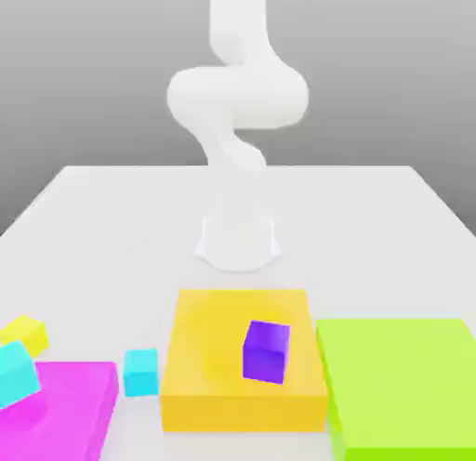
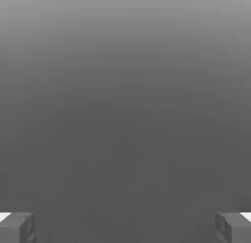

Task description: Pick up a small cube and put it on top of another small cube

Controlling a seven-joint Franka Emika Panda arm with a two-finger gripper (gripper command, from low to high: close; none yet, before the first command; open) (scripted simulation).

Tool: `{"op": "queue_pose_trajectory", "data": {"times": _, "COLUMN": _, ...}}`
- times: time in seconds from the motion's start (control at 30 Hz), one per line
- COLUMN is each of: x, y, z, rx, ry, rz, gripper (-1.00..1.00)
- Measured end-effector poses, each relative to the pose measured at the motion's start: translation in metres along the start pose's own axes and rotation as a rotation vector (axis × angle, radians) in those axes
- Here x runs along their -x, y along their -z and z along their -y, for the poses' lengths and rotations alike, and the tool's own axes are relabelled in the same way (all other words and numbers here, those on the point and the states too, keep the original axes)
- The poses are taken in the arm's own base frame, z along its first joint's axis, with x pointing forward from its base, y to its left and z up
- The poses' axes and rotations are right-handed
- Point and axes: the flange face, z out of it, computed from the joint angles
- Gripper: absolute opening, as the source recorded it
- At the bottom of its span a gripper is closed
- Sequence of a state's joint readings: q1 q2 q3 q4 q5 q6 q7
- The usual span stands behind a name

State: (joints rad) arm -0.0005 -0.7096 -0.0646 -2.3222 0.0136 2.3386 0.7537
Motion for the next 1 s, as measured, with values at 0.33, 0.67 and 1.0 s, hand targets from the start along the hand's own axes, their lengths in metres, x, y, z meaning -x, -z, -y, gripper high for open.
{"op": "queue_pose_trajectory", "data": {"times": 0.33, "x": -0.048, "y": -0.184, "z": -0.152, "rx": 0.205, "ry": -0.145, "rz": 0.185, "gripper": 0.0}}
{"op": "queue_pose_trajectory", "data": {"times": 0.67, "x": -0.022, "y": -0.283, "z": -0.367, "rx": 0.455, "ry": -0.323, "rz": 0.3, "gripper": 0.0}}
{"op": "queue_pose_trajectory", "data": {"times": 1.0, "x": 0.043, "y": -0.327, "z": -0.509, "rx": 0.634, "ry": -0.388, "rz": 0.364, "gripper": 0.0}}
